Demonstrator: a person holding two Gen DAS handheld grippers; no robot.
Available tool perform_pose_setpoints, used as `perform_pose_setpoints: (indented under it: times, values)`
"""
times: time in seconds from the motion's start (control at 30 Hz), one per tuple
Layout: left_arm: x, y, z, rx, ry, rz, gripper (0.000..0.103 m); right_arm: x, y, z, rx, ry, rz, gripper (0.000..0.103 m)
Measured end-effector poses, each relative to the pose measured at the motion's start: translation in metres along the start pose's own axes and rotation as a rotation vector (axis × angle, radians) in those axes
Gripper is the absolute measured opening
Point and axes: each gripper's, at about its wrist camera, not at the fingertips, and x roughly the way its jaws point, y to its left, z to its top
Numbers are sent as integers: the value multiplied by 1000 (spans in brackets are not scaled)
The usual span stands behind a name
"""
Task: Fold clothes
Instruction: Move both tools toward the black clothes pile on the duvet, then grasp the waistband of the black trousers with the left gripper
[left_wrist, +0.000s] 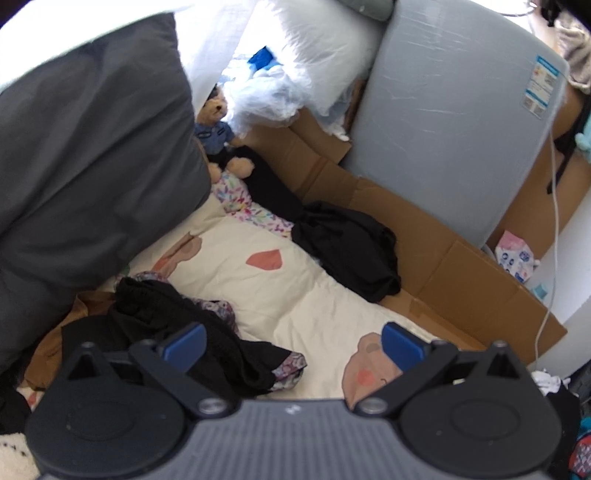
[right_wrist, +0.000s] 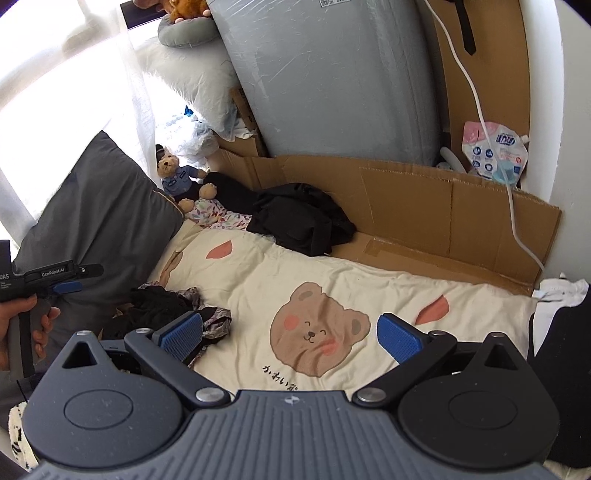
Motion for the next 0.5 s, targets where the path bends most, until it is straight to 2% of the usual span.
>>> perform_pose_setpoints:
  times: [0.1, 0.27, 0.33, 0.5]
  values:
    - [11, 8, -2, -18, 14, 9, 102, 7, -2, 0, -45, -12, -23, 103]
    - [27, 23, -7, -27, 29, 14, 102, 25, -12, -2, -38, 14, -33, 103]
    - [33, 29, -10, -28, 34, 7, 102, 32, -10, -2, -84, 6, -43, 103]
    - [49, 40, -25, -28, 40, 2, 102, 56, -4, 1, -104, -7, -14, 103]
